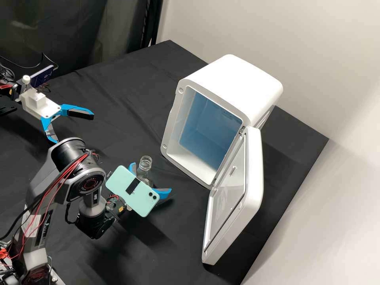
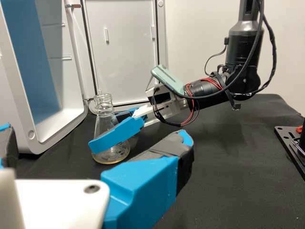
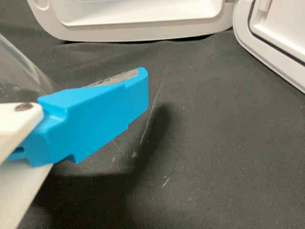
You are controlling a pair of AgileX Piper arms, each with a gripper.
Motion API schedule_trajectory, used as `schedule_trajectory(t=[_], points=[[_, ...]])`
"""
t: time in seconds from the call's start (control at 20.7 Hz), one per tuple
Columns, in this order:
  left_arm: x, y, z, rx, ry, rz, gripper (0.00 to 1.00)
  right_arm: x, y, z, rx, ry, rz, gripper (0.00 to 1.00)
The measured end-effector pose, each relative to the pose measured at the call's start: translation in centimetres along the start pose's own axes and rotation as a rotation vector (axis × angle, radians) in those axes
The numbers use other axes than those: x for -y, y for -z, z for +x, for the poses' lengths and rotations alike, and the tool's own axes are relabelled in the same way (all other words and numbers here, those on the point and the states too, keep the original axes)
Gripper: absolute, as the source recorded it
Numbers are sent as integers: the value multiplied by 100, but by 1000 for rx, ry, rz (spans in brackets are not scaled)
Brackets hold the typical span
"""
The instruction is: Place the flask in the incubator
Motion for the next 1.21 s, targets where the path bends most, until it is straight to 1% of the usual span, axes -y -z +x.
schedule_trajectory(t=[0.19, 0.29, 0.44, 0.53, 0.82, 1.06, 1.21], points=[[0, 0, 0, 0, 0, 0, 100, 2, 4, 1, -3, 0, 2, 100], [0, 0, 0, 0, 0, 0, 100, 7, 44, 35, -22, 3, -7, 100], [0, 0, 0, 0, 0, 0, 100, 10, 125, 106, -60, 7, -25, 100], [0, 0, 0, 0, 0, 0, 100, 23, 174, 140, -81, 14, -20, 100], [0, 0, 0, 0, 0, 0, 100, 33, 266, 209, -121, 18, -36, 100], [1, -4, 1, 2, 0, 0, 100, 41, 278, 213, -126, 21, -38, 100], [4, -18, 4, 9, 2, 1, 100, 65, 252, 223, -117, 31, -34, 100]])
